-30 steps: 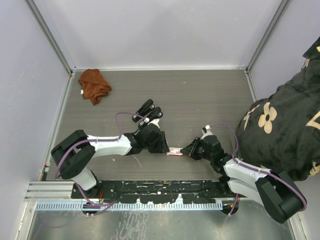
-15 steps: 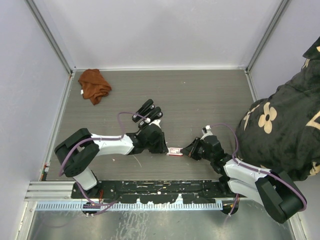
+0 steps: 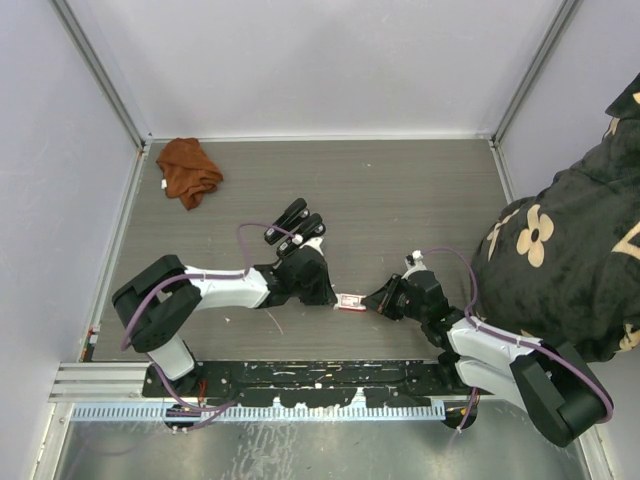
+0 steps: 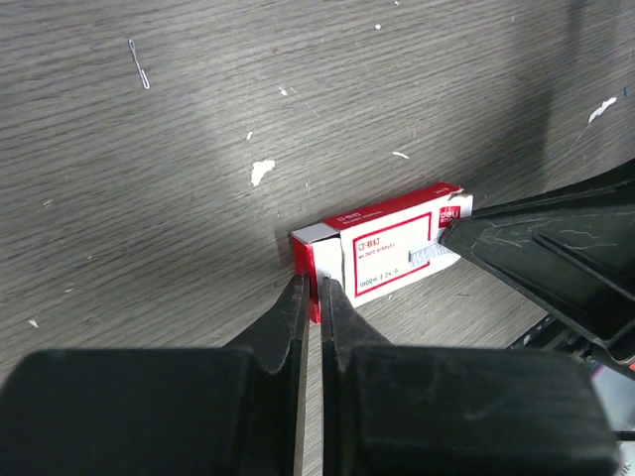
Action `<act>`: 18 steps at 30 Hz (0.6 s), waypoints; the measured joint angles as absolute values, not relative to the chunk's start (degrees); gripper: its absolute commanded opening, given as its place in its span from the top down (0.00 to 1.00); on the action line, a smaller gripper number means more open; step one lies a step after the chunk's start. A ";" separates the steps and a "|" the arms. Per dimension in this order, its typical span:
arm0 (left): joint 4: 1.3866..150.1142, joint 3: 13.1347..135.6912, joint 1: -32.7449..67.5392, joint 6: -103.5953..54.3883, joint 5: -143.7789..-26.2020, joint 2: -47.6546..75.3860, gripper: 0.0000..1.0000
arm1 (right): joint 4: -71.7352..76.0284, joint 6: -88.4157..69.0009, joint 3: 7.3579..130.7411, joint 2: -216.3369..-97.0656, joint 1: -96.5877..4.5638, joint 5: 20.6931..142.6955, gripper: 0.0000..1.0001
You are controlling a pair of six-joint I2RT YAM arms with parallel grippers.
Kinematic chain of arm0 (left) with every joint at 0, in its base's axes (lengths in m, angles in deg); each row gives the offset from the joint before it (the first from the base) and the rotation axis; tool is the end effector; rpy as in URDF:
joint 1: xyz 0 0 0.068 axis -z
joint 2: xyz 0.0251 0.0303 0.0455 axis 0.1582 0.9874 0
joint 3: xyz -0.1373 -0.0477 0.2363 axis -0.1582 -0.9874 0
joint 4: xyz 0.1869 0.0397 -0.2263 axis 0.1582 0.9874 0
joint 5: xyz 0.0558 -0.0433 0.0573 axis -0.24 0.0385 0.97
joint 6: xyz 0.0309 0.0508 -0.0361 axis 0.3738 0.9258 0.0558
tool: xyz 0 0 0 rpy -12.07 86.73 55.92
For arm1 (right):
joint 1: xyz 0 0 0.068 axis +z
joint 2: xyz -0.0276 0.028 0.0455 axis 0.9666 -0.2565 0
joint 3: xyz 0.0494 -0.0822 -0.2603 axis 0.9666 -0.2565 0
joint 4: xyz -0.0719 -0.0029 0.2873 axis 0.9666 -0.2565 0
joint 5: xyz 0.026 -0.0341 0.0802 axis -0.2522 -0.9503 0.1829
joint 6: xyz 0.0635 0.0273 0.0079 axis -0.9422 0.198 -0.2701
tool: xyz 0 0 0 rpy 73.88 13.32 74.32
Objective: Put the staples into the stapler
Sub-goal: Open the staple box at the center of the board.
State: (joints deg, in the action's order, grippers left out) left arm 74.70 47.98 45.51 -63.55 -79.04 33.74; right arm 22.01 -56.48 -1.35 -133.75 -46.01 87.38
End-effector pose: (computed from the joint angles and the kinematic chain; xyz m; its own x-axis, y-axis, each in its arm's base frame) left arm 0.2084 -0.2976 0.1111 -0.9078 -0.0540 -0.4159 0.2044 0.8090 -0.5511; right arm 0.1714 0.1104 0.0818 -0.8033 0.4488 -0.3916 0.0086 0.6661 0.7458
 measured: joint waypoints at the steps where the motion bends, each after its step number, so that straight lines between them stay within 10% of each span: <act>1: 74.65 47.98 45.44 -63.59 -79.08 33.77 1.00 | 22.01 -56.48 -1.35 -133.75 -46.01 87.35 0.99; 18: 73.32 46.43 42.60 -63.72 -78.55 32.81 1.00 | 17.33 -57.04 -1.35 -129.44 -45.99 83.99 0.99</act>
State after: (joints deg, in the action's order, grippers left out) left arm 73.32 46.43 42.60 -63.72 -78.55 32.81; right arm 17.33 -57.04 -1.35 -129.44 -45.99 83.99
